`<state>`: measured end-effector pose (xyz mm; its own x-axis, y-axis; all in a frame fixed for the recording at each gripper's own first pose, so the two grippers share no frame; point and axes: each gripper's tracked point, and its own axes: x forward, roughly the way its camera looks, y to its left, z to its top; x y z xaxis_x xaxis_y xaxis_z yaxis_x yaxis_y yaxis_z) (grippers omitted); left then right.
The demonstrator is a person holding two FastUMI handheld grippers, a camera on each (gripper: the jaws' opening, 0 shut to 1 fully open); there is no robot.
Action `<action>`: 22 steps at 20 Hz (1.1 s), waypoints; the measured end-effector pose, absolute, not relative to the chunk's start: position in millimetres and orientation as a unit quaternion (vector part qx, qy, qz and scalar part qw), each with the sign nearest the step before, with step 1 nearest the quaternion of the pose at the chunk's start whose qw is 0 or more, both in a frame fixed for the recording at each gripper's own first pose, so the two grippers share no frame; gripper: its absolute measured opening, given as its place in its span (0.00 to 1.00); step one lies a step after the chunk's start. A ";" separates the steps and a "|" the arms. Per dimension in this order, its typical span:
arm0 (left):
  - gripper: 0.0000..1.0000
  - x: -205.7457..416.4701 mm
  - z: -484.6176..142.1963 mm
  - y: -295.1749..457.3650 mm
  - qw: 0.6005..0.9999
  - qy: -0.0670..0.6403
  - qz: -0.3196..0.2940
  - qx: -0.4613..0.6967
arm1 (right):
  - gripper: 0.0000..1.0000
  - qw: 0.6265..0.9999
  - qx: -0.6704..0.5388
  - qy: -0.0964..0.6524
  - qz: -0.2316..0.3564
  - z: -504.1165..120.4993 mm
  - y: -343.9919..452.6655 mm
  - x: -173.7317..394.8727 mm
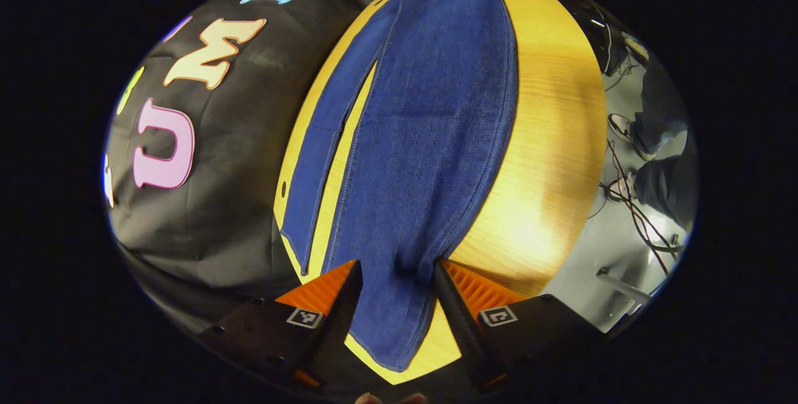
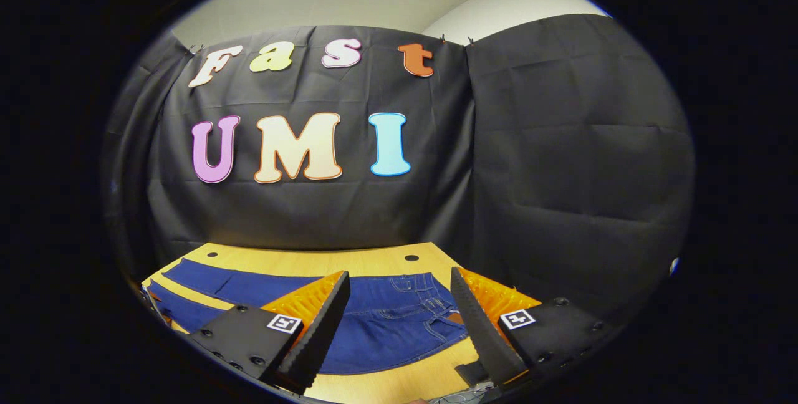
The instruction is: Grasp the waist and the cuffs of the jeans and fold them to make the two legs overlap; first hold the waist and fold one-third of the jeans toward the cuffs, then hold the cuffs and fold the remaining one-third in the same direction to finish folding.
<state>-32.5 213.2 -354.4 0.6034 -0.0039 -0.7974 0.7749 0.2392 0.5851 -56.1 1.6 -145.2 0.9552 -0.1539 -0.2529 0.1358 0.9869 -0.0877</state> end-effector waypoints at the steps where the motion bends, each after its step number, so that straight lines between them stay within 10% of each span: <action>1: 0.60 -30.1 -357.9 215.9 0.699 0.357 -0.283 0.550 | 0.99 0.988 -0.037 0.131 -0.071 -146.7 4.5 -56.1; 4: 0.12 -33.0 -368.3 213.4 0.696 0.384 -0.302 0.526 | 0.99 0.988 -0.056 0.132 -0.062 -147.4 11.1 -53.1; 7: 0.01 -34.4 -366.3 213.5 0.702 0.381 -0.303 0.519 | 1.00 0.985 -0.081 0.149 -0.034 -159.0 20.1 -52.3; 22: 0.00 -43.0 -364.6 215.7 0.701 0.395 -0.304 0.509 | 0.99 0.813 -0.434 0.357 0.153 -363.4 -38.1 -68.5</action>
